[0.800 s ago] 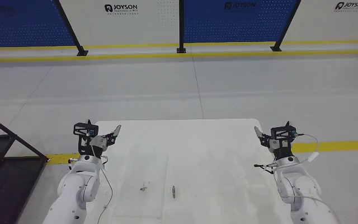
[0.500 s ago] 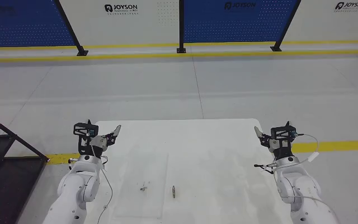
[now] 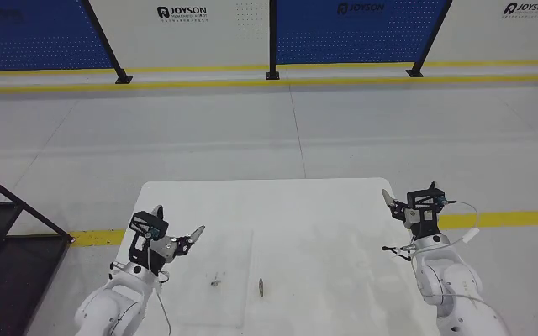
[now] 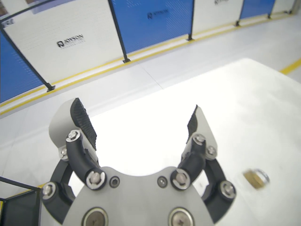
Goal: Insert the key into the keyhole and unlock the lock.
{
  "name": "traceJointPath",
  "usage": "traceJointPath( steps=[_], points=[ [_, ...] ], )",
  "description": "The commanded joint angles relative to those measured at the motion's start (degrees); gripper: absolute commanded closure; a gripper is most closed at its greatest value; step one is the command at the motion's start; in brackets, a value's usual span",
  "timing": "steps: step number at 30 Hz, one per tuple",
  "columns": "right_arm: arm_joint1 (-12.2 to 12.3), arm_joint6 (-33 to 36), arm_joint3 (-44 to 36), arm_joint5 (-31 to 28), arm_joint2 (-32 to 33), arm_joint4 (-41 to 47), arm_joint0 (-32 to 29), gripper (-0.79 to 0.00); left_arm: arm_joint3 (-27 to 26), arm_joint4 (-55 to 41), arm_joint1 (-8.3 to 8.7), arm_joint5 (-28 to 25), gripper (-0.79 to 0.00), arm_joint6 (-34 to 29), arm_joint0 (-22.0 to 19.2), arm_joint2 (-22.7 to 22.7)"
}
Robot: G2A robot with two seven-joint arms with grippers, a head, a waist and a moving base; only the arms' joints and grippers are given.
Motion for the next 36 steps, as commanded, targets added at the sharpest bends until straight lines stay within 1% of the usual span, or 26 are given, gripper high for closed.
traceJointPath(
  steps=[1, 4, 6, 8, 10, 12, 14, 15, 16, 18, 20, 22, 24, 26, 32, 36],
  points=[
    [0.00, 0.00, 0.00, 0.00, 0.00, 0.00, 0.00, -0.785, -2.81, -0.64, 0.27, -5.01, -0.785, -4.28, 5.40, -0.69],
    [0.00, 0.00, 0.00, 0.00, 0.00, 0.00, 0.00, -0.785, -6.01, 0.70, 0.63, -9.06, -0.785, -10.29, 10.04, -1.65],
    [0.00, 0.00, 0.00, 0.00, 0.00, 0.00, 0.00, -0.785, -6.81, -1.50, 0.61, -9.35, -0.785, -13.87, 12.13, -1.22],
    [0.00, 0.00, 0.00, 0.00, 0.00, 0.00, 0.00, -0.785, -7.64, -1.21, 0.61, -8.07, -0.785, -18.46, 12.82, -0.57],
    [0.00, 0.00, 0.00, 0.00, 0.00, 0.00, 0.00, -0.785, -7.64, -3.60, 0.59, -7.65, -0.785, -23.50, 12.84, 0.81],
    [0.00, 0.00, 0.00, 0.00, 0.00, 0.00, 0.00, -0.785, -7.53, -3.42, 0.57, -5.37, -0.785, -27.66, 11.24, 1.75],
    [0.00, 0.00, 0.00, 0.00, 0.00, 0.00, 0.00, -0.785, -6.51, -0.75, 0.34, -0.83, -0.773, -27.17, 9.33, 3.62],
    [0.00, 0.00, 0.00, 0.00, 0.00, 0.00, 0.00, -0.785, -5.57, -1.05, 0.19, 0.49, -0.646, -27.07, 8.80, 5.20],
    [0.00, 0.00, 0.00, 0.00, 0.00, 0.00, 0.00, -0.785, -5.00, -0.46, 0.12, 1.18, -0.622, -27.32, 7.99, 6.28],
    [0.00, 0.00, 0.00, 0.00, 0.00, 0.00, 0.00, -0.785, -3.49, 2.83, 0.00, 3.50, -0.613, -26.66, 6.59, 8.23],
    [0.00, 0.00, 0.00, 0.00, 0.00, 0.00, 0.00, -0.785, -1.99, 3.25, -0.17, 4.44, -0.600, -27.02, 5.70, 10.43],
    [0.00, 0.00, 0.00, 0.00, 0.00, 0.00, 0.00, -0.785, -0.89, 4.54, -0.26, 5.57, -0.603, -26.88, 4.59, 11.63],
    [0.00, 0.00, 0.00, 0.00, 0.00, 0.00, 0.00, -0.785, 0.37, 5.81, -0.36, 6.81, -0.566, -26.73, 3.60, 12.81],
    [0.00, 0.00, 0.00, 0.00, 0.00, 0.00, 0.00, -0.785, 2.03, 6.28, -0.48, 7.14, -0.508, -27.04, 2.49, 14.33],
    [0.00, 0.00, 0.00, 0.00, 0.00, 0.00, 0.00, -0.785, 4.92, 7.92, -0.74, 8.42, -0.468, -27.28, 0.23, 17.44],
    [0.00, 0.00, 0.00, 0.00, 0.00, 0.00, 0.00, -0.785, 6.39, 9.28, -0.90, 9.83, -0.406, -26.69, -0.64, 19.07]
  ],
)
